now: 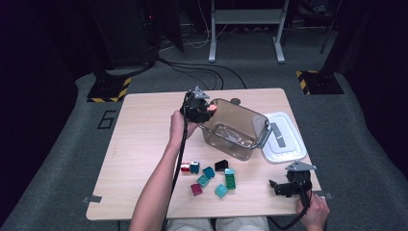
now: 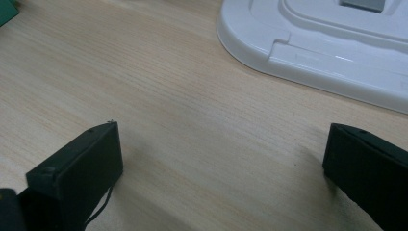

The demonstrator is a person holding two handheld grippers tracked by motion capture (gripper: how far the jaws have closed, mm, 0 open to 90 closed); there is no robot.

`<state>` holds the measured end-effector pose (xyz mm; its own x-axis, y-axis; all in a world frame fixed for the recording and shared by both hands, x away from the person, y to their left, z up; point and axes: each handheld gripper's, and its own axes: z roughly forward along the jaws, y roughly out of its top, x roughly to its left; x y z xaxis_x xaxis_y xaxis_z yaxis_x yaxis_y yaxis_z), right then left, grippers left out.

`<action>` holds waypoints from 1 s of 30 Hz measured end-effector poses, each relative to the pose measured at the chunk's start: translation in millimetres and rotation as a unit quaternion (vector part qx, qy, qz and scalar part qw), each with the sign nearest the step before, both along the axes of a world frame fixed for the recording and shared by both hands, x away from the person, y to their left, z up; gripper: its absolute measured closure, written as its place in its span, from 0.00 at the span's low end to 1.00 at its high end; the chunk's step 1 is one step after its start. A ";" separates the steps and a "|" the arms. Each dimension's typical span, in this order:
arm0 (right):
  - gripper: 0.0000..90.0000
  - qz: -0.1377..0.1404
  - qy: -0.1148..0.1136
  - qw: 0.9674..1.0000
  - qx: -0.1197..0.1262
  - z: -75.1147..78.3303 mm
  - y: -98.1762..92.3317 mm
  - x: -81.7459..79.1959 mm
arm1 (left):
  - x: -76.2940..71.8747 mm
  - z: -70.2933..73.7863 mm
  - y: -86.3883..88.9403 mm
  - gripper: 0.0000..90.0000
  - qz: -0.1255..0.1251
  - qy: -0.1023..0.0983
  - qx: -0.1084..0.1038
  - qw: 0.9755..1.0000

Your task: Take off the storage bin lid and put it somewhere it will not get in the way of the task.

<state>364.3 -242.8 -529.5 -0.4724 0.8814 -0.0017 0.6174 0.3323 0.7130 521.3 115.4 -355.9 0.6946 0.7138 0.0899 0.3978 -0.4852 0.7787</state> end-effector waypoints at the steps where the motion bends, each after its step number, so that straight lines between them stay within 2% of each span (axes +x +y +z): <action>1: 0.00 0.002 -0.002 1.000 -0.001 -0.1 -0.3 0.3 | 2.5 -1.6 -2.4 0.74 0.001 0.004 0.001 1.000; 7: 0.00 0.002 -0.002 1.000 -0.002 -0.1 -0.4 0.3 | 10.7 -5.9 -9.8 0.74 0.001 0.019 0.013 1.000; 12: 0.00 0.001 -0.001 1.000 -0.001 -0.1 -0.3 0.2 | 16.4 -12.9 -16.7 0.73 0.004 0.032 0.015 0.999; 20: 0.00 0.002 -0.002 1.000 -0.002 -0.1 -0.4 0.2 | 23.7 -23.9 -26.8 0.73 0.004 0.055 0.031 0.998; 21: 0.00 0.002 -0.002 1.000 -0.001 -0.1 -0.4 0.3 | 24.9 -24.6 -26.4 0.71 0.003 0.060 0.033 0.998; 25: 0.00 0.000 0.000 1.000 0.000 0.0 0.0 -0.1 | 26.1 -27.1 -25.3 0.50 0.015 0.073 0.023 0.997; 27: 0.00 0.000 0.000 1.000 0.000 0.0 0.0 -0.2 | 24.3 -26.5 -24.1 0.40 0.020 0.075 0.019 0.997; 30: 0.00 0.000 0.000 1.000 0.000 0.0 0.0 -0.2 | 18.1 -23.6 -22.4 0.30 0.022 0.066 0.012 0.998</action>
